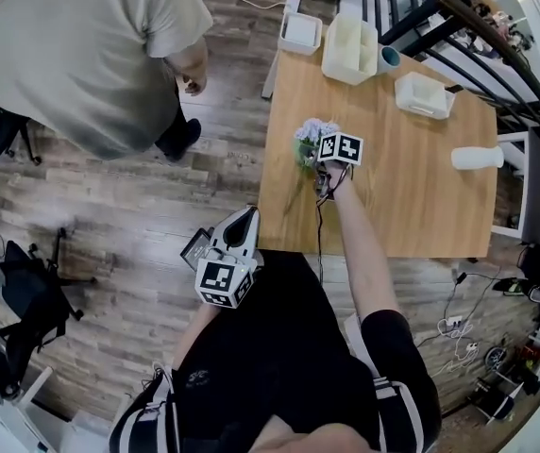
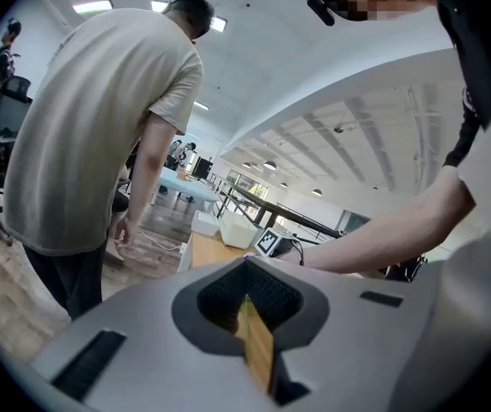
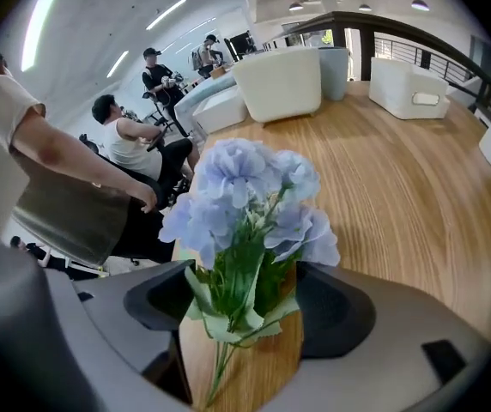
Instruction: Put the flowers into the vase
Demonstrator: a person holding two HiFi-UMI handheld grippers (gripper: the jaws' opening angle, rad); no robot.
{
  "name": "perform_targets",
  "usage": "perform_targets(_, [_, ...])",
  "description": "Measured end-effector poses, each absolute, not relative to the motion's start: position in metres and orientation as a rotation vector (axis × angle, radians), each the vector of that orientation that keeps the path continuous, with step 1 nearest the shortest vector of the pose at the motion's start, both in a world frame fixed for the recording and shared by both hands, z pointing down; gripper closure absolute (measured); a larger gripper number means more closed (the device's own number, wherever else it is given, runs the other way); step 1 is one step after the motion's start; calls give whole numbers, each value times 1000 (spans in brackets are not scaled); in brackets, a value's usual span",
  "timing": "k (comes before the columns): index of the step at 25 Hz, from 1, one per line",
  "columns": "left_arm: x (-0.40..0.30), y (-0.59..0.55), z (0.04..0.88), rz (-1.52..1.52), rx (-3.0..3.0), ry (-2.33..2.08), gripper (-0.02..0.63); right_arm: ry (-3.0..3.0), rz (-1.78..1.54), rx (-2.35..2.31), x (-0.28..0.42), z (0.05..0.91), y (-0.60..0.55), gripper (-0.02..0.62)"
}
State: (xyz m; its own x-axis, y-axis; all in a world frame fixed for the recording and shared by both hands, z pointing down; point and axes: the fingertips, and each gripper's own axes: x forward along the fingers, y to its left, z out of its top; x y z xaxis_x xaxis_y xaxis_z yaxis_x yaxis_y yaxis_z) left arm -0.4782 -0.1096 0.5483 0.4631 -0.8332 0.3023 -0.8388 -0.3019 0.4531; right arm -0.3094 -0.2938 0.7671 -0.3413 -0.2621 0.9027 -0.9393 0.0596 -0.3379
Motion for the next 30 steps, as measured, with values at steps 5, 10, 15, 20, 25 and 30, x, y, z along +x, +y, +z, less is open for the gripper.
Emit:
perform_targets(5, [-491,-111,553,21,2119,-1420,580,-1641,1327,1206,-313,783,-295,247])
perform_targets(10, [-490,-114,553,31,2122,-1419,580,-1625,1302,1186,-321,787,-296,247])
perform_targets(15, [-486,-114,554,45,2124,-1413,580,-1594,1237,1164,-326,793,-294,247])
perform_targets(20, [-485,-114,554,52,2125,-1413,580,-1582,1203,1184,-322,795,-295,250])
perform_targets(25, [-482,-114,552,57,2137,-1404,580,-1602,1158,1189,-323,791,-297,252])
perform_targets(30, [-482,-109,551,61,2143,-1404,580,-1634,1094,1174,-329,786,-295,350])
